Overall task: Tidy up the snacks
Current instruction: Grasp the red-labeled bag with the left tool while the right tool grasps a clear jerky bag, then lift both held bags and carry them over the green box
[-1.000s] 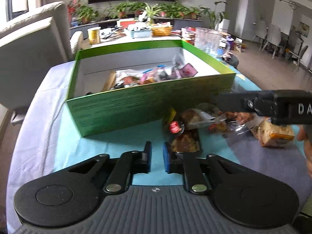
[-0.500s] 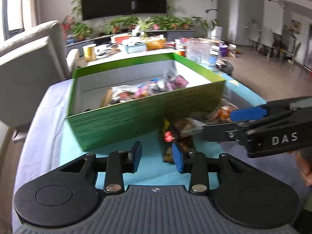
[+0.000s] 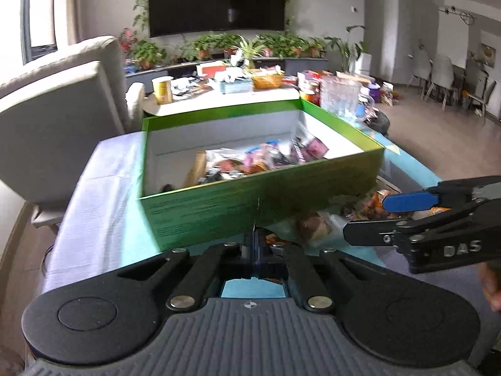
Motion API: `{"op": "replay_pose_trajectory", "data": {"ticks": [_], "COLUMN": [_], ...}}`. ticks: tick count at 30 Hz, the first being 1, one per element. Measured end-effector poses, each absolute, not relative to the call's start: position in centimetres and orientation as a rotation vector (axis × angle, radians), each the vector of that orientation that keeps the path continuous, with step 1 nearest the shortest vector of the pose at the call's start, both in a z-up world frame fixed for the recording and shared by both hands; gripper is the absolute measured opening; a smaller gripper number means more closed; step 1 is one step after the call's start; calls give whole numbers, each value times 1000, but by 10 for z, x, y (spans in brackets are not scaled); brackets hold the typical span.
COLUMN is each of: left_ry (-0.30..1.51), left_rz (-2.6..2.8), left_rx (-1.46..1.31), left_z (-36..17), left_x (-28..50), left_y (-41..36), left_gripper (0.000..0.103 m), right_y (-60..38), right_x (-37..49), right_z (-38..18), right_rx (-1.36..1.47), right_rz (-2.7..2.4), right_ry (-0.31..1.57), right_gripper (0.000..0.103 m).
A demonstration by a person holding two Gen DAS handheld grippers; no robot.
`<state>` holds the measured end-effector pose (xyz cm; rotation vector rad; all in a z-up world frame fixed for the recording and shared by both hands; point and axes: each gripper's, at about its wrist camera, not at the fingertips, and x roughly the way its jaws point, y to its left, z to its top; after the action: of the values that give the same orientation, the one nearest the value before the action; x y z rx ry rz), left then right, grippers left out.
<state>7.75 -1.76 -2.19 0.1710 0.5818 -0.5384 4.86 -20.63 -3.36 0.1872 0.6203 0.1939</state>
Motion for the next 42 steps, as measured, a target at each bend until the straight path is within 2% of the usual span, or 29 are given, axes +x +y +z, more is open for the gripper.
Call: {"op": "replay_pose_trajectory", "data": {"ticks": [16,26,42], "left_ry": [539,546,521], "left_rz": [-458,-449,-443], "left_rx": [120,96,84], "left_z": [-6,-7,1], "left_x": [74,75,73], "left_y": [22,27,31], "left_gripper": [0,0,0], "right_y": [-160,-157,-160], "right_x": [99,92,100], "right_z": [-57,-67,-60], "right_rx": [138,170,258], "right_rz": [178,63,53], "right_ry": [729,641,667], "right_gripper": [82,83,83]}}
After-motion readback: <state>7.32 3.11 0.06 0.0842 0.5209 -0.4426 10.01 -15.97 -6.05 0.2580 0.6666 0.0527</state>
